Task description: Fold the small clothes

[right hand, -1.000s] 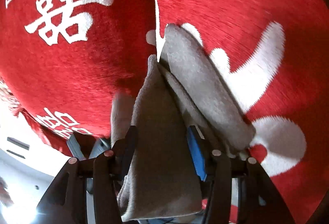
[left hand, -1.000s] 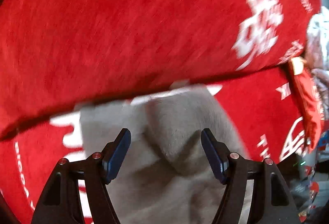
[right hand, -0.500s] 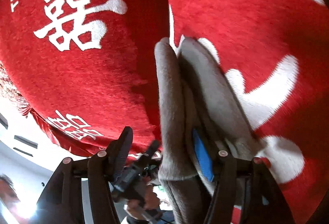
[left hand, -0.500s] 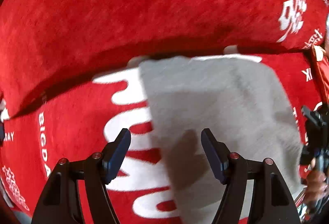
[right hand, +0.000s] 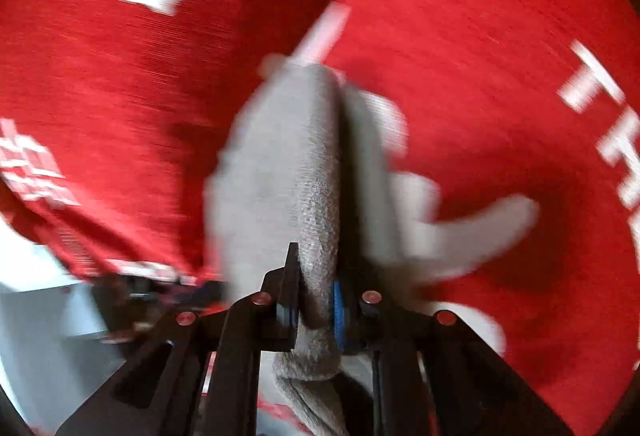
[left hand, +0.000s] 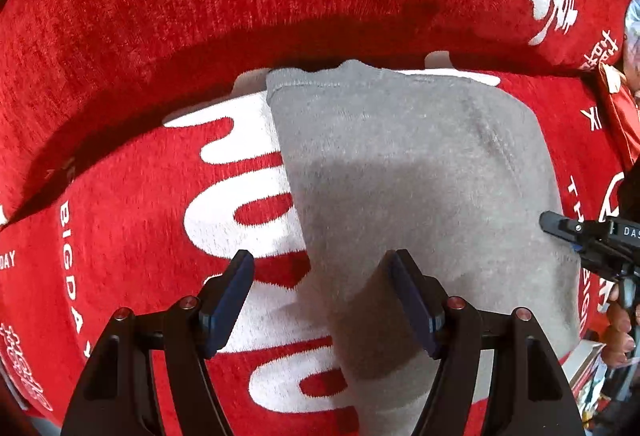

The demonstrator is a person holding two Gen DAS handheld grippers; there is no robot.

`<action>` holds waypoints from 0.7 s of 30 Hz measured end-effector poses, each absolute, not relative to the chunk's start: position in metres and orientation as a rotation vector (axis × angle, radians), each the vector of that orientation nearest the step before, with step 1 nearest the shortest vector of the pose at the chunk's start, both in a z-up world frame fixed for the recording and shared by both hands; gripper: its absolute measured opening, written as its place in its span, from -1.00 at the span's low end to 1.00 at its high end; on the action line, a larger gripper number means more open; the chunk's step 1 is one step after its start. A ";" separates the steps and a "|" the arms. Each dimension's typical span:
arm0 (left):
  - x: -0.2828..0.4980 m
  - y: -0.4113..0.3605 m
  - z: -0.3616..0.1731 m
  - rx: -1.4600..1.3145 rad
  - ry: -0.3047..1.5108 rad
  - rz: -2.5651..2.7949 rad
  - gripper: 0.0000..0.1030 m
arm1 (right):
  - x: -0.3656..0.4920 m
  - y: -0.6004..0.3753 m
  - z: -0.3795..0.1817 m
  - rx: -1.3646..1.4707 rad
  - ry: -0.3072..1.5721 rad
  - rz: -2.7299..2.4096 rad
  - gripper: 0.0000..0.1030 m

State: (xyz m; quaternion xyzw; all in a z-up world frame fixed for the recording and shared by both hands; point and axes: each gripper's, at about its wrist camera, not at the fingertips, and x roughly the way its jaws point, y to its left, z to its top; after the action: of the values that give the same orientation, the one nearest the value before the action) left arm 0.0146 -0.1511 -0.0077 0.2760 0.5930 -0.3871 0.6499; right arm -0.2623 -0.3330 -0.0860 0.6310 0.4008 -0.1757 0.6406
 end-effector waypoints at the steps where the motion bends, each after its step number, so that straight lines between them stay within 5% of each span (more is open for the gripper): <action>1: 0.015 -0.149 -0.007 0.628 1.351 -0.884 0.40 | -0.267 -0.332 -0.085 1.449 0.896 -0.407 -0.67; 3: 0.016 -0.144 -0.005 0.624 1.378 -0.901 0.40 | -0.277 -0.331 -0.077 1.454 0.887 -0.428 -0.54; 6: 0.019 -0.132 -0.005 0.551 1.500 -0.945 0.40 | -0.290 -0.326 -0.064 1.431 0.907 -0.433 -0.08; 15: -0.001 -0.098 -0.031 0.461 1.742 -1.004 0.40 | -0.310 -0.281 -0.055 1.402 1.002 -0.283 0.00; 16: -0.006 -0.097 -0.030 0.477 1.734 -1.011 0.40 | -0.308 -0.278 -0.056 1.393 1.007 -0.279 -0.20; 17: -0.008 -0.098 -0.029 0.497 1.720 -1.015 0.40 | -0.305 -0.276 -0.055 1.384 1.006 -0.269 -0.87; 21: -0.024 -0.092 -0.033 0.648 1.629 -1.020 0.40 | -0.295 -0.269 -0.040 1.289 1.045 -0.263 -0.88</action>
State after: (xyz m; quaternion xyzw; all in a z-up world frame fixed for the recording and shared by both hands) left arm -0.0240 -0.0921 -0.0332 0.2712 0.6820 -0.4270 0.5282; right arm -0.2952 -0.2685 -0.0397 0.5712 0.4633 -0.1164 0.6674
